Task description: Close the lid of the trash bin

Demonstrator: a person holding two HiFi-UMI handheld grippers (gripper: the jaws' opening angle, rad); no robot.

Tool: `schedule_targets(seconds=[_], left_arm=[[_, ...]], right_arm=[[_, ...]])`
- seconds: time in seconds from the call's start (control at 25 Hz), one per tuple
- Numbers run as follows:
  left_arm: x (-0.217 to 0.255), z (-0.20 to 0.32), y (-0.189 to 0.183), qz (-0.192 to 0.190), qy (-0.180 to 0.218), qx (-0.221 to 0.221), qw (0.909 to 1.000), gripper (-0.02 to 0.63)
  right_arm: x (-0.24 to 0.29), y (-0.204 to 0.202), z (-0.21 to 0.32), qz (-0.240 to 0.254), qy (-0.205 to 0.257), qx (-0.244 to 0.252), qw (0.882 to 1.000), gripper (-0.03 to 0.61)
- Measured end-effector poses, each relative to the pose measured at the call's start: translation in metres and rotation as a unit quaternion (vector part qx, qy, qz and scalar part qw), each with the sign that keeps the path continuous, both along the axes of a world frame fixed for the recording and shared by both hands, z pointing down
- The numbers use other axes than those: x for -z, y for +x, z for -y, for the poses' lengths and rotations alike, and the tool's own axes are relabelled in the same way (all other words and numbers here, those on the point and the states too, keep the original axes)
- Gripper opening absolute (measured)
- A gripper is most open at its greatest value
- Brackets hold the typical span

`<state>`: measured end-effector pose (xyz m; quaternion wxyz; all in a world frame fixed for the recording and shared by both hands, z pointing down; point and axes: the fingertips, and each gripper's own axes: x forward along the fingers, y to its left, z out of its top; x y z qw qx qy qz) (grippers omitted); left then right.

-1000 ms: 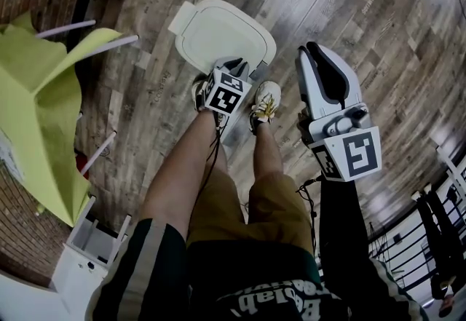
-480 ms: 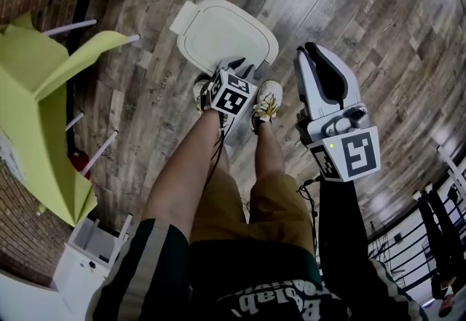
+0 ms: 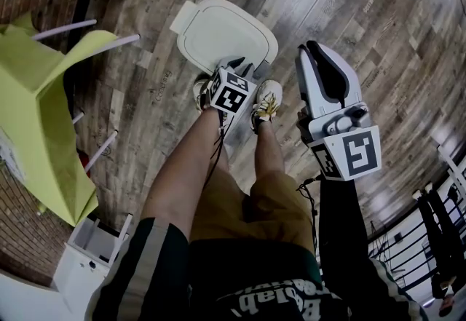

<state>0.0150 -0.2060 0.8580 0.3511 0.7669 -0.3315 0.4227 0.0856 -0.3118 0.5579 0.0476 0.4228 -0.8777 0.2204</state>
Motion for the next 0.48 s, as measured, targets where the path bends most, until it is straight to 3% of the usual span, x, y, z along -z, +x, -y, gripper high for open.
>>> schedule_targets(seconds=[0.2,0.48], left_arm=[[0.004,-0.001,-0.001,0.012,0.008,-0.017,0.9997,0.119],[0.035,0.029,-0.009,0.005,0.048,0.028,0.9984,0.133]], right_arm=[[0.003,0.002,-0.002,-0.012,0.002,0.005,1.000,0.064],[0.012,0.005,0.001,-0.022,0.008,0.011,1.000,0.063]])
